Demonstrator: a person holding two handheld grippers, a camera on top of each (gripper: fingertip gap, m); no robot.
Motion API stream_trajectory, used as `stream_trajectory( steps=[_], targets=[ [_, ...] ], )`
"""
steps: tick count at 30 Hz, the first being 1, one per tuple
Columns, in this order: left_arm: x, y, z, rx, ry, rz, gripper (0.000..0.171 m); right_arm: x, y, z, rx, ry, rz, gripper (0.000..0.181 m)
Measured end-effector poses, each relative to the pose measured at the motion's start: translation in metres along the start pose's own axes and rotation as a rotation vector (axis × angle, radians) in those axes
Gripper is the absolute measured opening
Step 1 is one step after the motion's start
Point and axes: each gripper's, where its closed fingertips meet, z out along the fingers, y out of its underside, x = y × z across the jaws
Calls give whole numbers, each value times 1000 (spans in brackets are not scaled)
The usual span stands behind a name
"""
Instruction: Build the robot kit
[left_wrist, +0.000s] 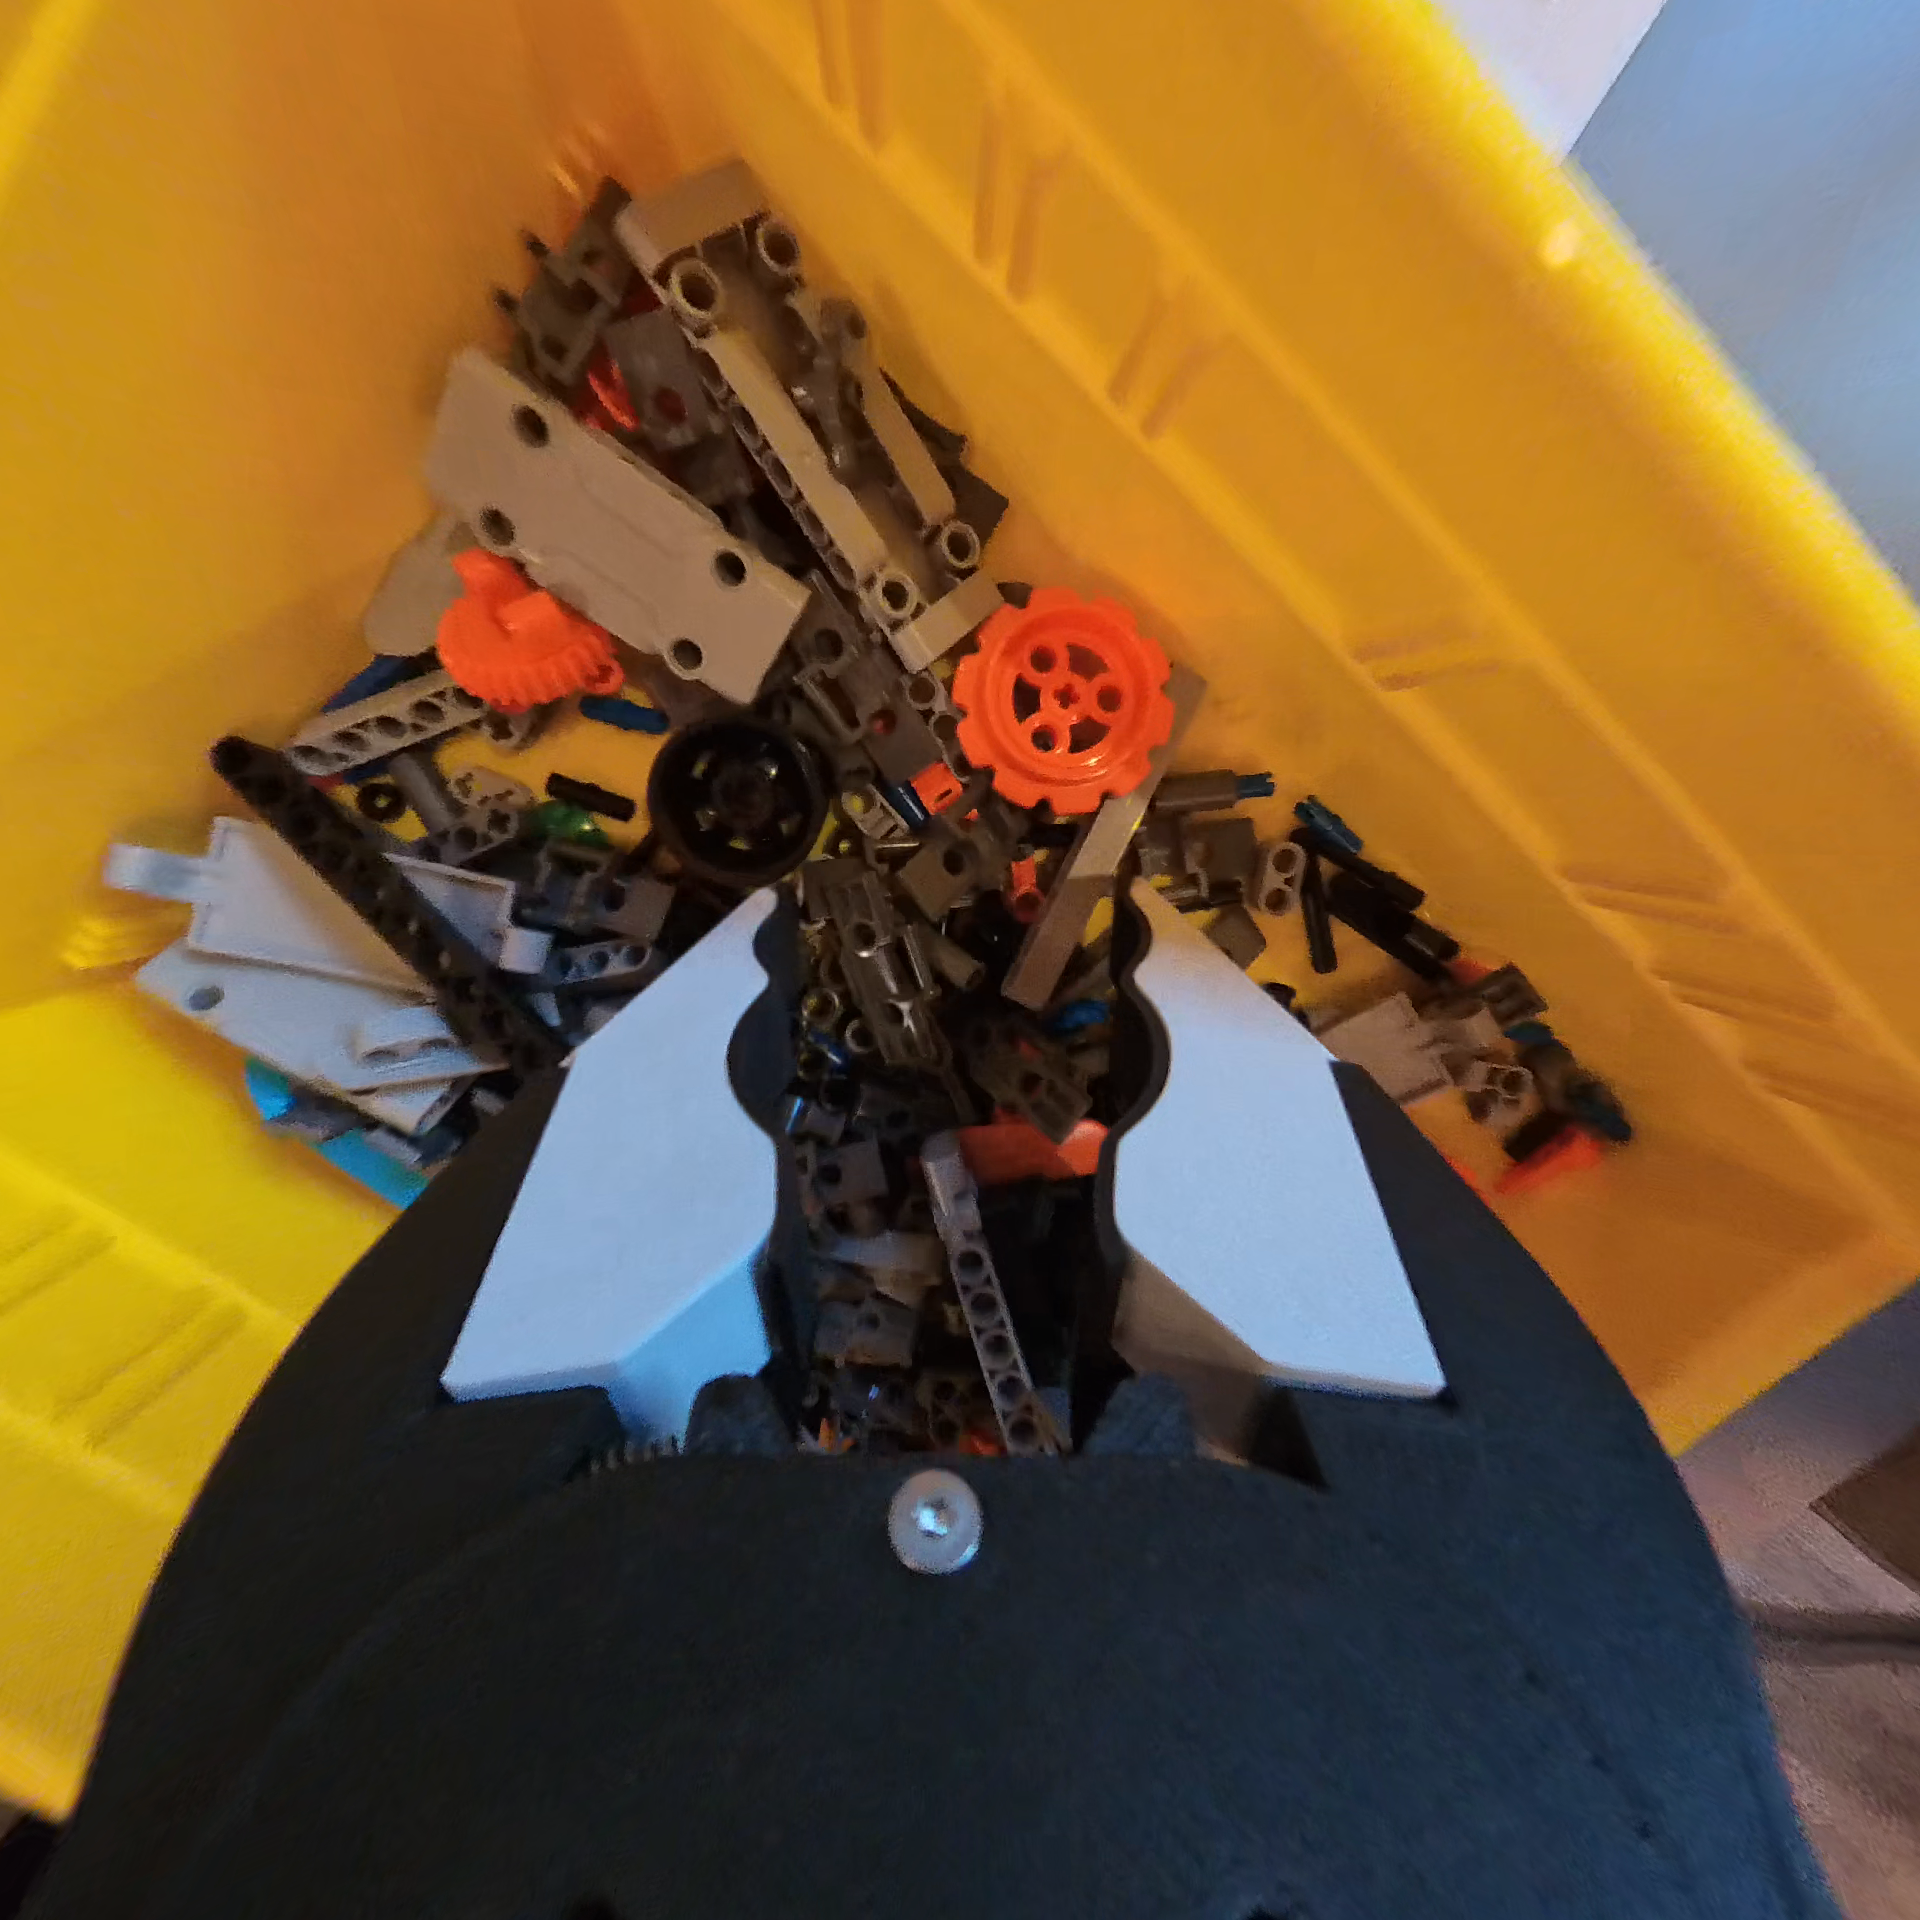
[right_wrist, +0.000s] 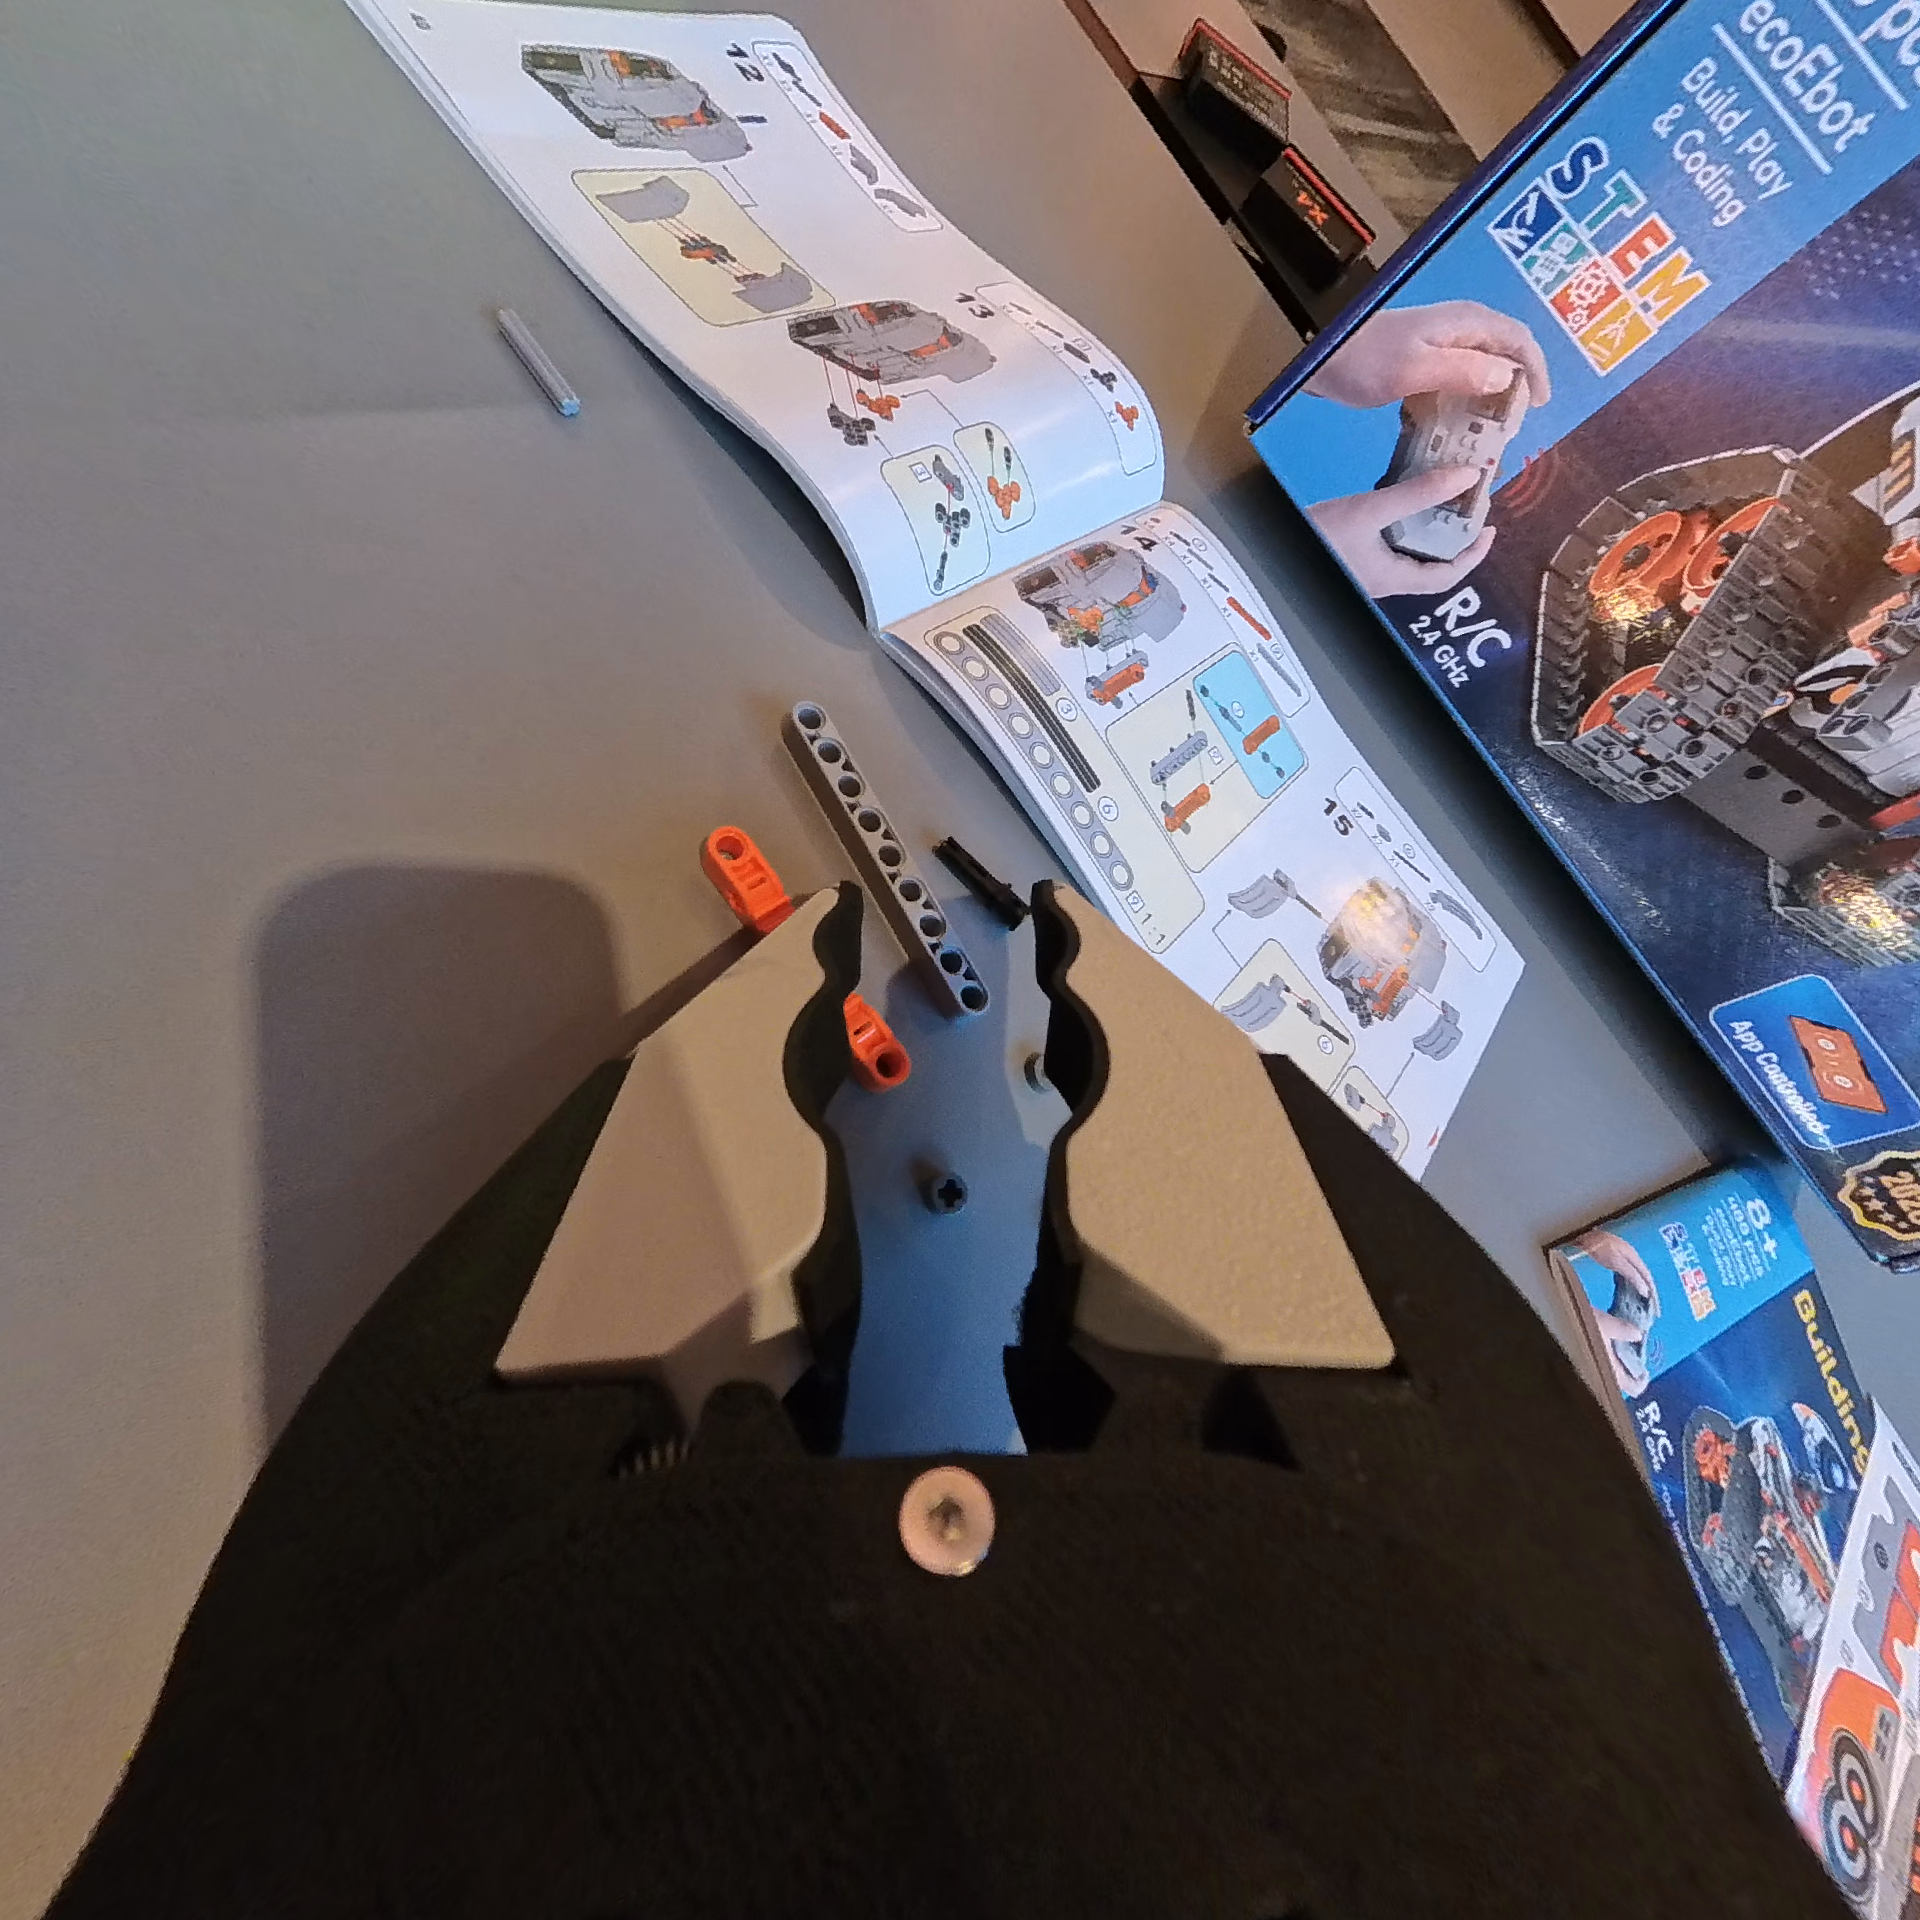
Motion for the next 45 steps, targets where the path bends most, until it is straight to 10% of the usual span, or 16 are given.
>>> stream_trajectory(
  steps=[3,14,24,36,41,45],
  targets=[
    [2,5,9,-39,43,-26,68,-1,0,0,0,-4,-3,31],
    [15,31,-10,-79,18,0,13,-5,-2,0,4,-21,-13,31],
    [50,69,-33,-127,162,-37,11,-5,-2,0,3,-21,-11,31],
    [-7,-4,-10,-16,15,-4,82,-4,-3,1,7,-21,0,31],
    [-11,-1,-7,-111,63,0,27,-4,-2,0,8,-22,-1,31],
    [-3,24,-12,-197,123,46,29,-5,-3,1,8,-28,4,30]
  ],
)
